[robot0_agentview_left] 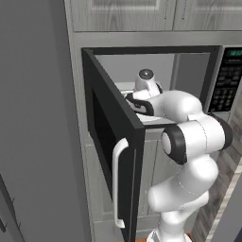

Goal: Pick the hotdog bun from the counter and place it in the microwave. Then turn on the microwave.

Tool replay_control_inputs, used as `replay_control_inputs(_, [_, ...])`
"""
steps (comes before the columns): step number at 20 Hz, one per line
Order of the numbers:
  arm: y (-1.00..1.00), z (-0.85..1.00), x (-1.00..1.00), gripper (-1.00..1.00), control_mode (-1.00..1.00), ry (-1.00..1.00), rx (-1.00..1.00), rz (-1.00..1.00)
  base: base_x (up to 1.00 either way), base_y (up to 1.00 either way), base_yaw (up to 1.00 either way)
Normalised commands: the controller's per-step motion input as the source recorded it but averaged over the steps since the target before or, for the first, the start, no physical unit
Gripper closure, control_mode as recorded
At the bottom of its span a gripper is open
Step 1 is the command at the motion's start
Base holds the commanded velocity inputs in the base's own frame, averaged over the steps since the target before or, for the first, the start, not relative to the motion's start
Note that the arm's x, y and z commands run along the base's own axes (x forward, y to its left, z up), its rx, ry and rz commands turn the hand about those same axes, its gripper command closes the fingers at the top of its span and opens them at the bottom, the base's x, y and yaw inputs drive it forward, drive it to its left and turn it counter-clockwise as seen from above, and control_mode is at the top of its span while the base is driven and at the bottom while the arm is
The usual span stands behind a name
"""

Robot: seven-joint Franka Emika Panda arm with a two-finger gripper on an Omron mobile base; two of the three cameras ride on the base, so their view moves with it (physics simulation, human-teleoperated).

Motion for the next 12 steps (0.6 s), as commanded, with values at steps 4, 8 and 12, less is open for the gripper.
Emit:
replay_control_inputs(4, [0.00,-0.06,0.12,1.00,-1.00,0.00,0.00,-0.01,0.00,0.00,0.00])
replay_control_inputs(8, [0.00,-0.04,0.12,1.00,-1.00,0.00,0.00,-0.01,0.00,0.00,0.00])
replay_control_inputs(12, [0.00,-0.03,0.11,1.00,-1.00,0.00,0.00,-0.01,0.00,0.00,0.00])
